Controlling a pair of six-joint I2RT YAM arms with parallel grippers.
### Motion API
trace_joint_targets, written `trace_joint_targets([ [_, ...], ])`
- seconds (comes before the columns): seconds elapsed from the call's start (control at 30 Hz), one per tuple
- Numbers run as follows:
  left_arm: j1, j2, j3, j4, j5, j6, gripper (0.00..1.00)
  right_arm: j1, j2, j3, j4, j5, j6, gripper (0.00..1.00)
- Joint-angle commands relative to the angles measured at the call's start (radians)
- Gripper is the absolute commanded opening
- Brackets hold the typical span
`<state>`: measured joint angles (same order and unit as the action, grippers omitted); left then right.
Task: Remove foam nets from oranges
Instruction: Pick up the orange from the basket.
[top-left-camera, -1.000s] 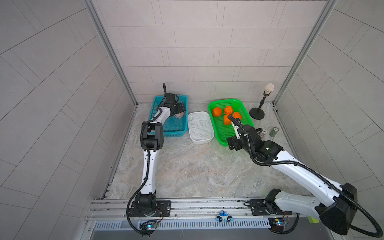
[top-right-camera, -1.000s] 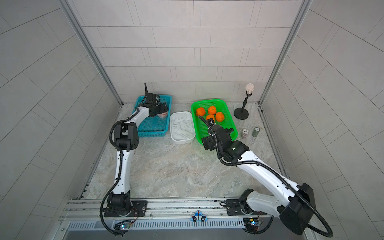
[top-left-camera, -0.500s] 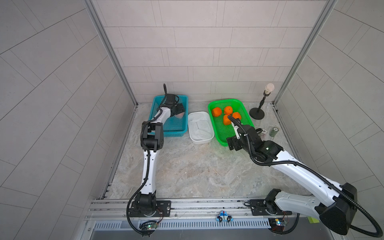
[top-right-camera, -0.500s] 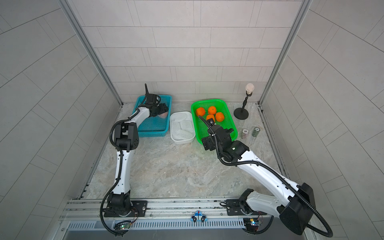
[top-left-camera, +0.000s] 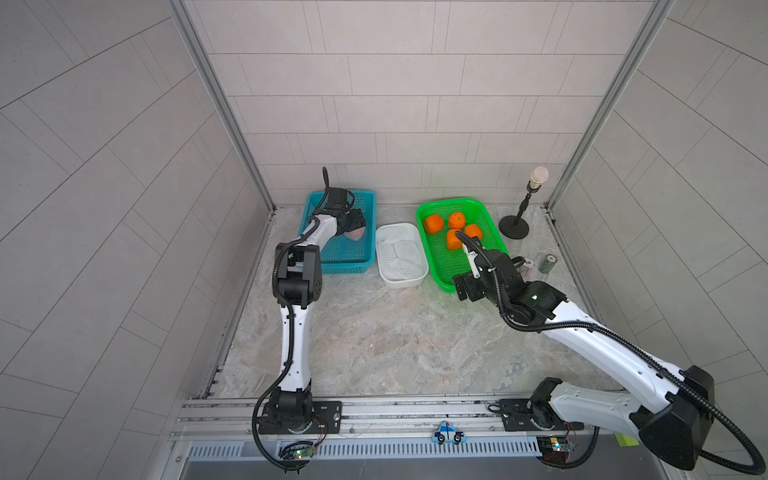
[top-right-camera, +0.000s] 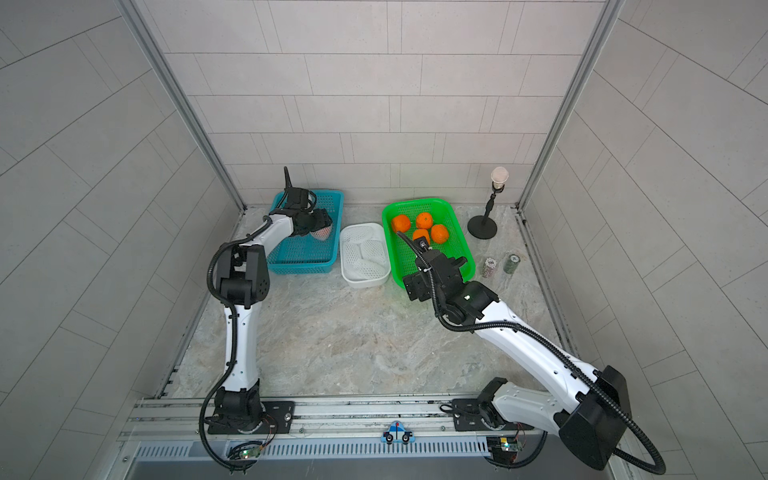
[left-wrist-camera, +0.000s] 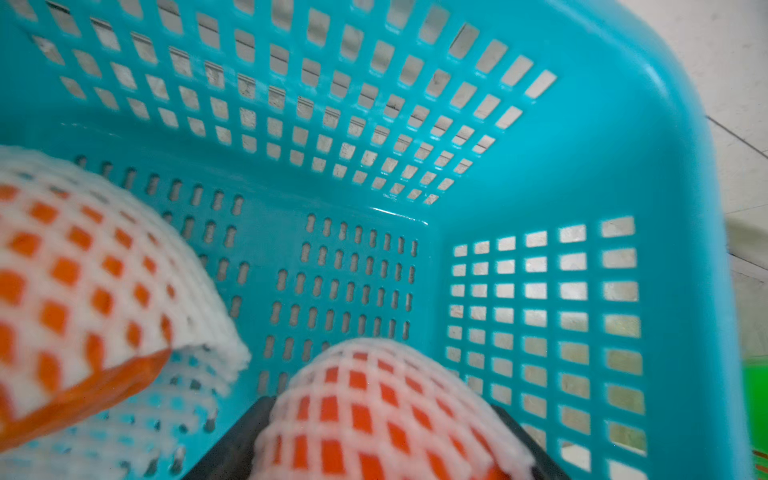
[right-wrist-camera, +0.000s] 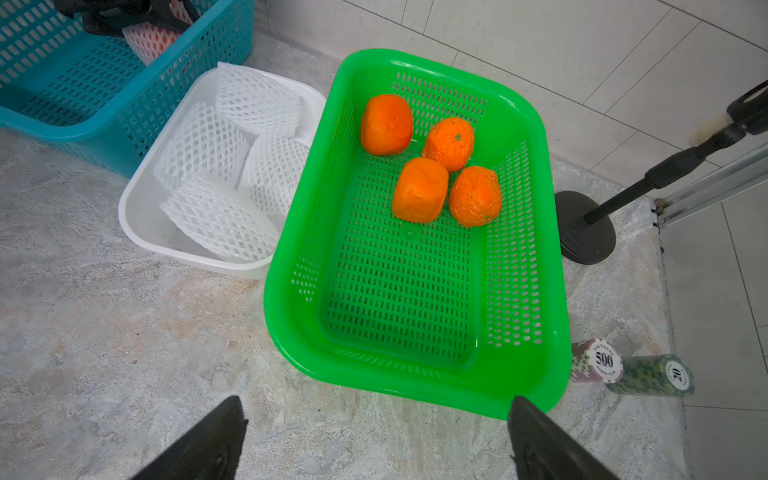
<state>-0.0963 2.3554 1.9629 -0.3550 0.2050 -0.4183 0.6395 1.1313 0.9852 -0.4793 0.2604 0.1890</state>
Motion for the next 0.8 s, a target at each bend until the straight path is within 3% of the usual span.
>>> trace_joint_targets([
  [0.0, 0.006, -0.087, -0.045, 0.015, -0.004, 0.001, 0.70, 0.004, -0.023, 0.002, 0.011, -0.015, 0.014, 1.00],
  [0.4, 0.006, -0.262, -0.209, 0.039, -0.002, -0.041, 0.69, 0.004, -0.034, 0.010, 0.033, -0.071, 0.004, 1.00],
  [0.77, -0.026, -0.543, -0.466, 0.069, 0.055, -0.079, 0.66, 0.005, -0.049, 0.004, 0.048, -0.139, -0.006, 1.00],
])
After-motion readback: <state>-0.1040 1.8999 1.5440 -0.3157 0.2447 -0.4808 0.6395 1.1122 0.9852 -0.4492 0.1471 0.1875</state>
